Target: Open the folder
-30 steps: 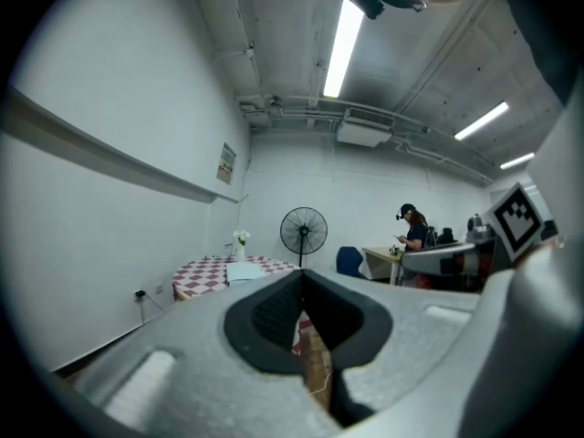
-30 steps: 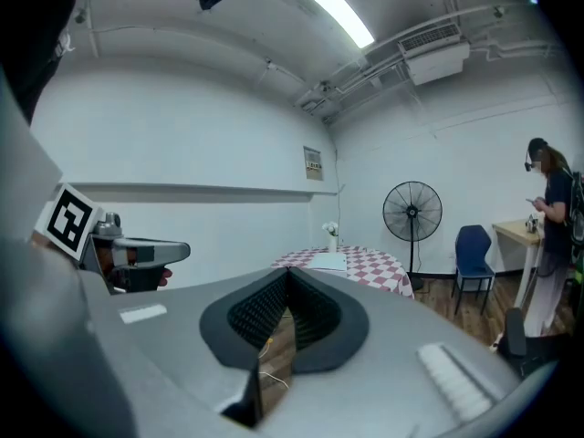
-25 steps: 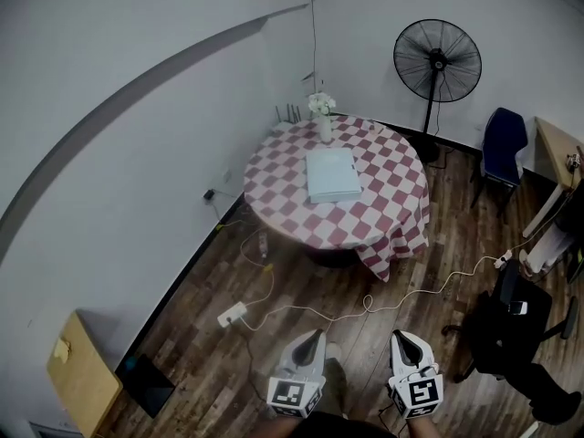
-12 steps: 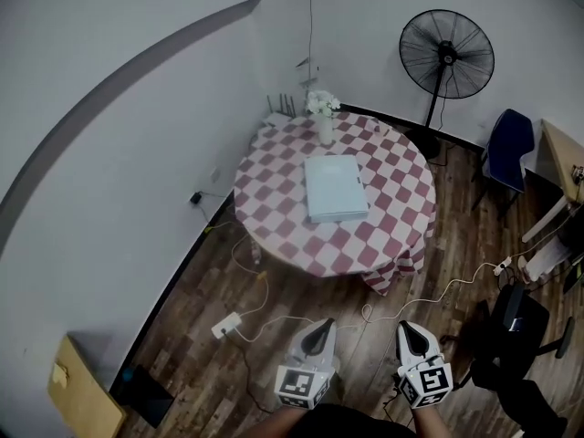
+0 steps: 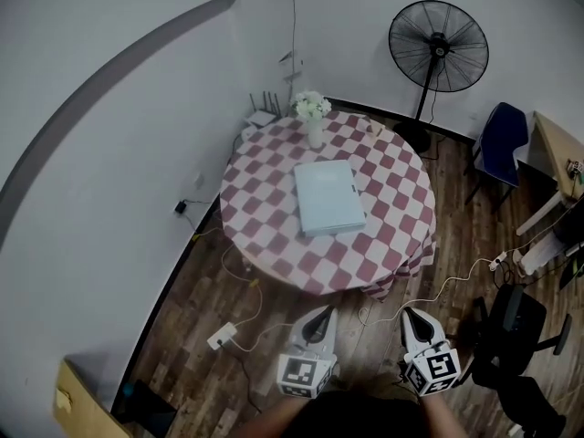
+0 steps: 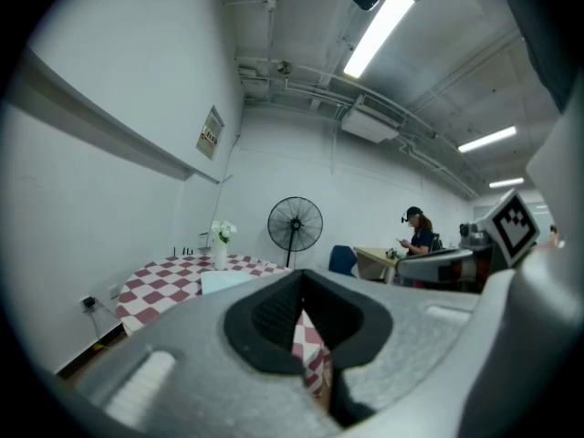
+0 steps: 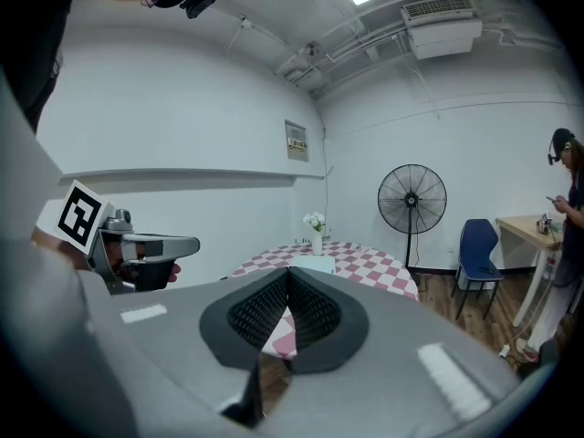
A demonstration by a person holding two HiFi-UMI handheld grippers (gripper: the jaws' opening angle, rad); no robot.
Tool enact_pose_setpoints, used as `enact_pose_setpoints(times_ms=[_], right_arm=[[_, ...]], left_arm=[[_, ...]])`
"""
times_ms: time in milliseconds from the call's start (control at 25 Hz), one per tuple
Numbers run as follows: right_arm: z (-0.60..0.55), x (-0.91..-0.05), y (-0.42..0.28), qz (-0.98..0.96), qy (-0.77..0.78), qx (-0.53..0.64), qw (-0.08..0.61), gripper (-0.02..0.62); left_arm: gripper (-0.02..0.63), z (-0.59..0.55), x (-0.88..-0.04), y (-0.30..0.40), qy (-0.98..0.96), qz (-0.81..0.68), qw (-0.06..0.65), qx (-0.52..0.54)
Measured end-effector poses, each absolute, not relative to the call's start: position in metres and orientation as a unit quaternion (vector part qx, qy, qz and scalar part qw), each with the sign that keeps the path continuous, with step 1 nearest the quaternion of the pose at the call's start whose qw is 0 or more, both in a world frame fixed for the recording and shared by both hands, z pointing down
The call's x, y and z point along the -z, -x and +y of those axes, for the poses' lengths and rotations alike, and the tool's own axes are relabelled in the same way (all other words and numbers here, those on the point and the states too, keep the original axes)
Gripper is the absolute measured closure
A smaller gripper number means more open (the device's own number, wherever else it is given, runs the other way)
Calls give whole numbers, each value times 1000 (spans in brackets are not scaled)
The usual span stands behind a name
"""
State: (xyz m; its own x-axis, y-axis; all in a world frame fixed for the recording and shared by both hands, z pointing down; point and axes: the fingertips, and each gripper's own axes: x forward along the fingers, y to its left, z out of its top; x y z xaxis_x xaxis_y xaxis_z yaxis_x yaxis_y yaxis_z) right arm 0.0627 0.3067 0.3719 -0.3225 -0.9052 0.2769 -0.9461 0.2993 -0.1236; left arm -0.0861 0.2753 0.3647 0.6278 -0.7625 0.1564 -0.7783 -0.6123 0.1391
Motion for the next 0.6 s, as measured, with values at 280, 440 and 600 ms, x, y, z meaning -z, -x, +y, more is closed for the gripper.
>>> enact_pose_setpoints(times_ms=[280,440,600], right_arm=[[251,-389,-74,-811,-563,-144,65,594],[207,-397,-78,-818,-550,-159,47,594],[156,-414,-89,-835,-522,-166,51,594]], left_arm=[[604,225,-384,87,-892,-435,120,-36],[604,195,-400,70,-891,-432,131,-48],[603,156,-404,52,-884,-448,126,-49]])
